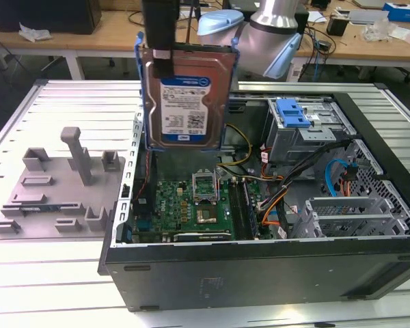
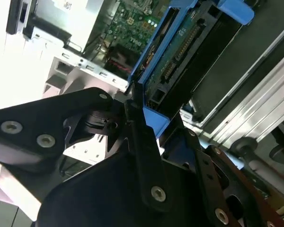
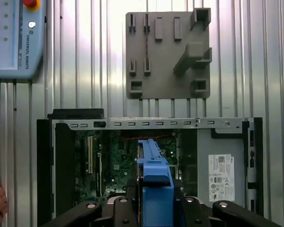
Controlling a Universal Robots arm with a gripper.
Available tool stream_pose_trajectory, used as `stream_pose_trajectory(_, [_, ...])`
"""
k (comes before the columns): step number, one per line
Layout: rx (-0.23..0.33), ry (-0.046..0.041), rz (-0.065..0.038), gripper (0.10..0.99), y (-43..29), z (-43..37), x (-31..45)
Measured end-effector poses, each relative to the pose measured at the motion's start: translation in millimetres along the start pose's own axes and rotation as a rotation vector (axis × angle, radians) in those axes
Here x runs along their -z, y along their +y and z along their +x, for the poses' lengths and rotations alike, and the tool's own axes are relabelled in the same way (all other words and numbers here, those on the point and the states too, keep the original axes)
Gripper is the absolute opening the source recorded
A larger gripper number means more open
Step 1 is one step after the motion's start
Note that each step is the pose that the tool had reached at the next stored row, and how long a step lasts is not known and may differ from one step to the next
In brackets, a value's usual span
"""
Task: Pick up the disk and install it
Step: 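Pick up the disk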
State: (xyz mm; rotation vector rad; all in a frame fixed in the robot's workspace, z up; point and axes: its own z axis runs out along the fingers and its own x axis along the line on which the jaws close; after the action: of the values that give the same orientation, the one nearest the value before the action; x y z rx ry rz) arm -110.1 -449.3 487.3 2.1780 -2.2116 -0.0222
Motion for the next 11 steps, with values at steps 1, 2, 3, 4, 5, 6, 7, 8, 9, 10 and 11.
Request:
stream_pose_trajectory(1, [0.000, 0.0001, 0.000, 0.369, -3.9, 1.7, 0.1])
stream_pose_trajectory(2, [0.000, 0.0002, 0.000, 0.369, -7.5, 3.3, 0.3])
stream_pose_trajectory(3, [0.000, 0.0002, 0.000, 0.369, -11.8, 5.3, 0.4])
stream_pose_trajectory(4, [0.000, 0.0002, 0.000, 0.369, -16.3, 7.3, 0.5])
stream_pose_trajectory(5, [0.000, 0.0002, 0.000, 0.369, -20.7, 9.4, 0.6])
stream_pose_trajectory(6, [0.000, 0.0002, 0.000, 0.369, -24.4, 11.1, 0.7])
stream_pose_trajectory(7, [0.000, 0.0003, 0.000, 0.369, -31.9, 14.6, 0.9])
stream_pose_trajectory(8, [0.000, 0.0004, 0.000, 0.369, -38.2, 17.7, 1.1])
stream_pose_trajectory(9, [0.000, 0.0005, 0.000, 0.369, -43.4, 20.2, 1.3])
stream_pose_trajectory(10, [0.000, 0.0004, 0.000, 0.369, -46.8, 21.9, 1.3])
stream_pose_trajectory(11, [0.000, 0.0005, 0.000, 0.369, -54.9, 25.8, 1.6])
